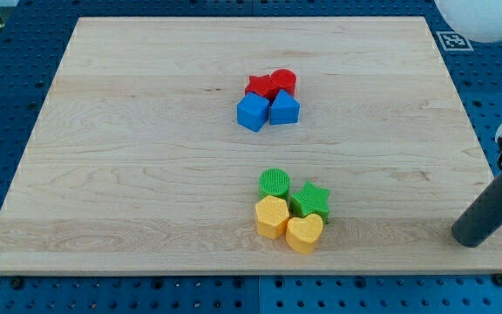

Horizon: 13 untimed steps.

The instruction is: Move the yellow heart to the top right of the green circle

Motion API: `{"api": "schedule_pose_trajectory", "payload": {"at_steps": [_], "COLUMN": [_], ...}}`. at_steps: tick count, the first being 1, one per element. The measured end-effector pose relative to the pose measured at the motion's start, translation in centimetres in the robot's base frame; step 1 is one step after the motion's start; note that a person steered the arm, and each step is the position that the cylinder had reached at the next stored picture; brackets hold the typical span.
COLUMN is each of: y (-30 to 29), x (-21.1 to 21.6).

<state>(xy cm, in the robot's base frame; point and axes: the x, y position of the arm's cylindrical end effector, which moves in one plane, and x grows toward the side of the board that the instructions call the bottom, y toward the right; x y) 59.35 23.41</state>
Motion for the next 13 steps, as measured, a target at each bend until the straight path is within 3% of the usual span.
{"api": "schedule_pose_trajectory", "payload": {"at_steps": [2, 13], "y": [0.8, -4.0], "x": [2.5, 2.5]}}
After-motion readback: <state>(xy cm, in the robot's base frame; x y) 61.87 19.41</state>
